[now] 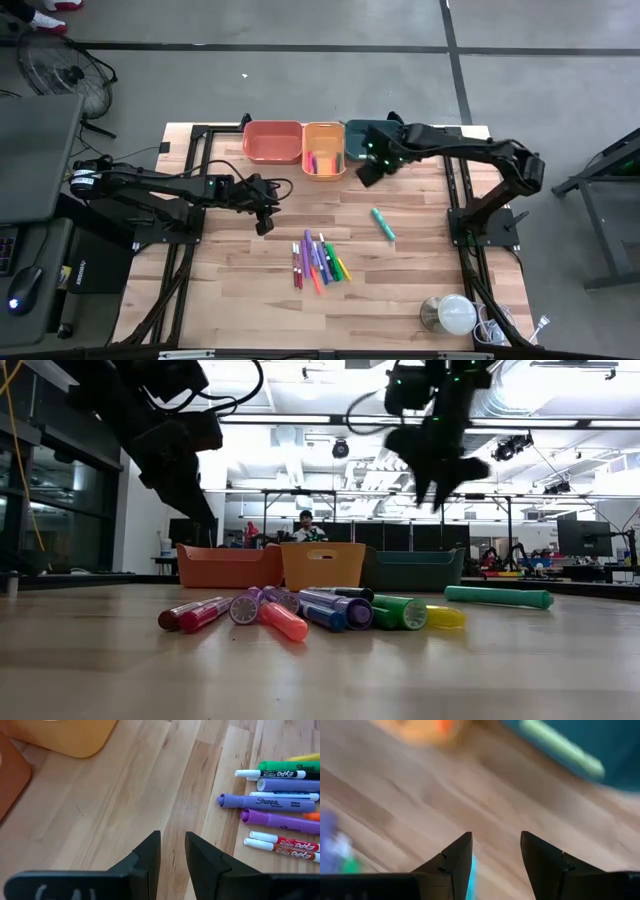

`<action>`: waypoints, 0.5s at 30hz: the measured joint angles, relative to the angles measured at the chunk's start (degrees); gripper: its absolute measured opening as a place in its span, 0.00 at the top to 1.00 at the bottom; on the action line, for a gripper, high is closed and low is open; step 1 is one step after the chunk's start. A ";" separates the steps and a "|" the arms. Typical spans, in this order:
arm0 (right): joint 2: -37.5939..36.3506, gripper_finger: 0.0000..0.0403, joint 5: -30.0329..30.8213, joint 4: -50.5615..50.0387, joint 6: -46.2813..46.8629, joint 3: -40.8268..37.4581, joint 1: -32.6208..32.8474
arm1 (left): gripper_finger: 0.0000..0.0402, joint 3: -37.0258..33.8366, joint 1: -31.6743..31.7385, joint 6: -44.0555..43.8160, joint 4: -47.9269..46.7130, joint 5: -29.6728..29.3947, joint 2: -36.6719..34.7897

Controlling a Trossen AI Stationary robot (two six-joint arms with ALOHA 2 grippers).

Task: Pick & Place Markers
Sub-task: Put the light blue highlighter into the blue bin

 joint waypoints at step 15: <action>0.90 0.51 3.96 -10.64 -3.56 -0.02 8.78 | 0.78 0.00 0.00 -0.24 0.41 0.04 0.00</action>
